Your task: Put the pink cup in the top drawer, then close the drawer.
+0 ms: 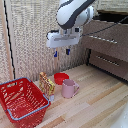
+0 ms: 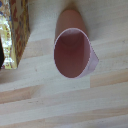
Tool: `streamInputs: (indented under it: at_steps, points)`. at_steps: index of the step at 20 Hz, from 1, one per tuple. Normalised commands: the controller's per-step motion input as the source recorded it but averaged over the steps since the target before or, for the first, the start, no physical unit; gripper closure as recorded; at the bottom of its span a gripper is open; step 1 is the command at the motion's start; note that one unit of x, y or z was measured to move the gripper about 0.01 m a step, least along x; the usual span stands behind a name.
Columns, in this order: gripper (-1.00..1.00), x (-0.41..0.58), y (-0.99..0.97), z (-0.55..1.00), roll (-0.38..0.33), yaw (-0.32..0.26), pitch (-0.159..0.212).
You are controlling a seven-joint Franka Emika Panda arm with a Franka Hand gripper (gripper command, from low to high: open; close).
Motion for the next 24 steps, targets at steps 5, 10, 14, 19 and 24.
streamInputs:
  at_steps: [5,10,14,19,24]
  points:
    - [-1.00,-0.443,-0.44,-0.22,0.030,-0.082,0.000]
    - [-1.00,-0.514,-0.46,-0.23,0.001,-0.082,0.000]
    - [-1.00,-0.407,-0.35,-0.24,0.000,-0.039,0.000]
    - [-1.00,-0.266,-0.07,-0.29,0.000,0.000,0.000]
    - [-1.00,-0.096,0.00,-0.31,-0.022,0.036,0.000]
